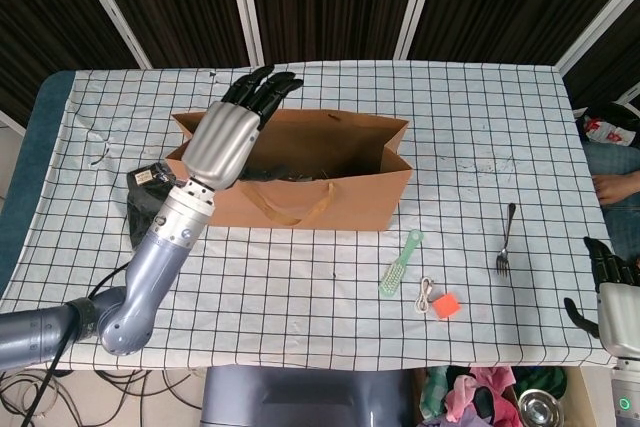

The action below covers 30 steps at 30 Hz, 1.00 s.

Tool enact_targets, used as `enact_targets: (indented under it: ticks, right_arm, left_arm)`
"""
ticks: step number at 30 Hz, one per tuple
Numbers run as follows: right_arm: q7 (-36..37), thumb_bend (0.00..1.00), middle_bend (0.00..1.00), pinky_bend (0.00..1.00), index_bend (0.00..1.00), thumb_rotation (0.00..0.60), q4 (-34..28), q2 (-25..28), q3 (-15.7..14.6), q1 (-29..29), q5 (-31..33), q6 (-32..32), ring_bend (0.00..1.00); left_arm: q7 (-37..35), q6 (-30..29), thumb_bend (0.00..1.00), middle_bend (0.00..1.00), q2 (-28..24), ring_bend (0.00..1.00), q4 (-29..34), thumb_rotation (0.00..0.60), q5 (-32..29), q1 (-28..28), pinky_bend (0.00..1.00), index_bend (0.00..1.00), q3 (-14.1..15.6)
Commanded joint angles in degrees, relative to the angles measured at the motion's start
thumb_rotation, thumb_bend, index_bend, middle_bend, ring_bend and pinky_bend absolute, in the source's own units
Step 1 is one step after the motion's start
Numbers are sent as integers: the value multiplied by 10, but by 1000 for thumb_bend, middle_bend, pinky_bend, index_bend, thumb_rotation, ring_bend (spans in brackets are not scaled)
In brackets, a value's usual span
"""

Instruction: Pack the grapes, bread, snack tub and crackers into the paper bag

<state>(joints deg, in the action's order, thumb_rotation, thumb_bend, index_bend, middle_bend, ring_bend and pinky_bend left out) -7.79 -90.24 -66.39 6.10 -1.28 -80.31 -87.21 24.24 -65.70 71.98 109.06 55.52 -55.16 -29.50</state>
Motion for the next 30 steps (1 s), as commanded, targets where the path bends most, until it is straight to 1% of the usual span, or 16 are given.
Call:
enact_targets:
  ticks: [1, 5, 7, 9, 10, 11, 13, 14, 15, 16, 18, 21, 23, 26, 30]
  right_arm:
    - [1, 216, 96, 194, 11, 600, 0, 1, 0, 1, 0, -1, 176]
    - [2, 216, 96, 194, 11, 600, -1, 3, 1, 1, 1, -1, 176]
    - [2, 216, 96, 194, 11, 600, -1, 4, 1, 2, 1, -1, 176]
    - [2, 216, 96, 194, 10, 600, 1, 4, 0, 1, 0, 0, 176]
    - [2, 216, 96, 194, 10, 600, 3, 4, -1, 0, -2, 1, 175]
    - [2, 216, 96, 194, 10, 600, 5, 4, -2, -1, -4, 3, 174]
    - [2, 216, 95, 194, 10, 600, 9, 3, -4, -2, -7, 6, 172]
    - [2, 216, 95, 194, 10, 600, 10, 3, -5, -3, -9, 6, 172]
    - [2, 215, 95, 194, 10, 600, 11, 2, -5, -3, -10, 6, 171]
    - [2, 215, 95, 194, 10, 600, 12, 0, -6, -4, -12, 5, 171]
    - [0, 216, 95, 194, 10, 600, 14, -1, -6, -4, -15, 4, 171]
    - [-4, 216, 95, 194, 10, 600, 16, -4, -6, -5, -18, 1, 171]
    - [-6, 216, 96, 194, 10, 600, 17, -6, -5, -5, -18, 0, 171]
    - [-4, 216, 95, 194, 11, 600, 18, -8, -5, -6, -20, -1, 171]
    - [-2, 217, 96, 194, 10, 600, 20, -9, -5, -6, -23, -2, 171]
  left_arm:
    - [29, -67, 70, 111, -46, 6, 70, 600, 52, 48, 138, 127, 17]
    - [105, -145, 78, 121, -106, 21, 145, 600, 117, 123, 151, 126, 75]
    - [143, -181, 78, 122, -138, 21, 168, 600, 164, 169, 150, 126, 118]
    - [155, -221, 78, 121, -169, 21, 188, 600, 228, 230, 149, 126, 174]
    - [149, -235, 78, 121, -180, 21, 192, 600, 257, 257, 148, 125, 201]
    - [134, -248, 78, 121, -195, 21, 191, 600, 292, 292, 148, 125, 238]
    - [96, -259, 78, 119, -222, 21, 180, 600, 333, 340, 146, 122, 290]
    - [67, -267, 78, 115, -234, 19, 166, 600, 348, 364, 142, 120, 315]
    - [36, -277, 78, 107, -240, 14, 148, 600, 362, 384, 134, 117, 332]
    - [-3, -293, 78, 100, -241, 10, 113, 600, 370, 410, 125, 114, 349]
    - [-42, -307, 78, 77, -234, 0, 64, 600, 367, 436, 92, 103, 362]
    - [-100, -310, 77, 63, -210, 0, -1, 600, 349, 461, 75, 97, 365]
    - [-138, -306, 77, 59, -199, 0, -29, 600, 339, 469, 75, 95, 363]
    - [-213, -297, 77, 55, -182, 0, -70, 600, 315, 477, 70, 91, 352]
    - [-246, -260, 74, 48, -174, 0, -103, 600, 285, 478, 38, 86, 346]
